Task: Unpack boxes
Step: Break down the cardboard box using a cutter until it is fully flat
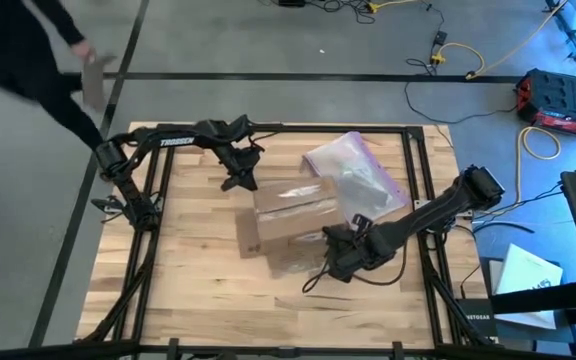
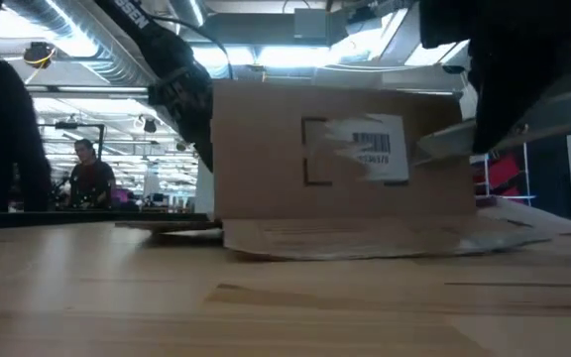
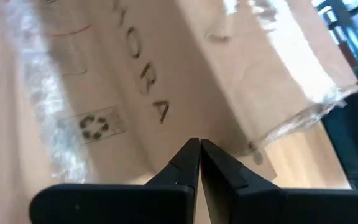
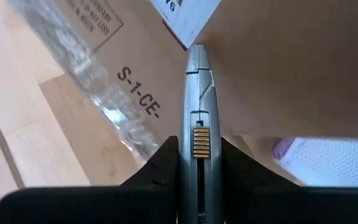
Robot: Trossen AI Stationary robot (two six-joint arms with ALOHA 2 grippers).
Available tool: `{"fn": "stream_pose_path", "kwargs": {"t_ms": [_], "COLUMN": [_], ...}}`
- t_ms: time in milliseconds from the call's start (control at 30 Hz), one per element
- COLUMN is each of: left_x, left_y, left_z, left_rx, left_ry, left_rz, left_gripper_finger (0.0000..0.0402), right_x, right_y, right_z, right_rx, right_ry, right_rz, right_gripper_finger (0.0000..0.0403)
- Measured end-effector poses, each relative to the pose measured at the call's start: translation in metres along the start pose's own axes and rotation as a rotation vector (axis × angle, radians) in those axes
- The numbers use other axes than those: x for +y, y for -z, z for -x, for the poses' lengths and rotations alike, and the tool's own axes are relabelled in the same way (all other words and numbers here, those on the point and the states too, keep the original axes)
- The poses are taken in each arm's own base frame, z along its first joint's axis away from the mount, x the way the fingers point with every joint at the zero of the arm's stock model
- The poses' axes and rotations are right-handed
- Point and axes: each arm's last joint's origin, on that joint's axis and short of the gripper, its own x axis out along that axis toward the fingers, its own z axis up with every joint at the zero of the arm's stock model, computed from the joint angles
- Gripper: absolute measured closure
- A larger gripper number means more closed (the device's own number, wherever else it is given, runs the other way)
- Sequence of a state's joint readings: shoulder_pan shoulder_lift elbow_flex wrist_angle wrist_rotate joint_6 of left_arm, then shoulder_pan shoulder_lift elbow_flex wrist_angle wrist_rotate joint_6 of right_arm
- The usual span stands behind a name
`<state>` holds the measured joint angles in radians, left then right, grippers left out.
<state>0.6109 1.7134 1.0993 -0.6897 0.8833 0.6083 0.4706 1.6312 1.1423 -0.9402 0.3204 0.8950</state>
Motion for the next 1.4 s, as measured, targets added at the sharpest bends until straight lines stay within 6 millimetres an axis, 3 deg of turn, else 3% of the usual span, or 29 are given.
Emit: {"fn": "stream_pose_path", "kwargs": {"t_ms": [233, 400, 533, 667, 900, 1067, 1233, 1400], "left_x": [-0.018, -0.038, -0.051, -0.053, -0.053, -0.054, -0.056, -0.063], "left_y": [-0.018, -0.020, -0.019, -0.019, -0.004, 0.002, 0.001, -0.005], "left_z": [-0.027, -0.045, -0.055, -0.056, -0.060, -0.064, -0.061, -0.052], "left_rx": [-0.012, 0.033, 0.061, -0.022, 0.008, 0.018, 0.008, -0.019], "left_ry": [0.050, 0.150, 0.235, 0.369, 0.388, 0.394, 0.391, 0.381], "left_rz": [-0.095, -0.092, -0.088, -0.061, 0.006, 0.010, -0.004, -0.046], "left_gripper_finger": [0.0402, 0.0402, 0.0402, 0.0402, 0.0402, 0.0402, 0.0402, 0.0402], "right_x": [-0.013, -0.022, -0.036, -0.050, -0.081, -0.095, -0.094, -0.086], "right_y": [0.005, 0.003, -0.012, -0.033, -0.064, -0.072, -0.073, -0.070], "right_z": [0.012, 0.011, 0.006, -0.002, -0.015, -0.016, 0.008, 0.068], "right_rx": [0.023, 0.030, -0.026, -0.065, -0.096, -0.097, -0.067, -0.086], "right_ry": [0.069, 0.147, 0.215, 0.222, 0.247, 0.302, 0.320, 0.300], "right_rz": [-0.037, -0.038, -0.037, -0.023, 0.023, 0.072, 0.152, 0.152], "right_gripper_finger": [0.0348, 0.0348, 0.0348, 0.0348, 0.0348, 0.0348, 0.0348, 0.0348]}}
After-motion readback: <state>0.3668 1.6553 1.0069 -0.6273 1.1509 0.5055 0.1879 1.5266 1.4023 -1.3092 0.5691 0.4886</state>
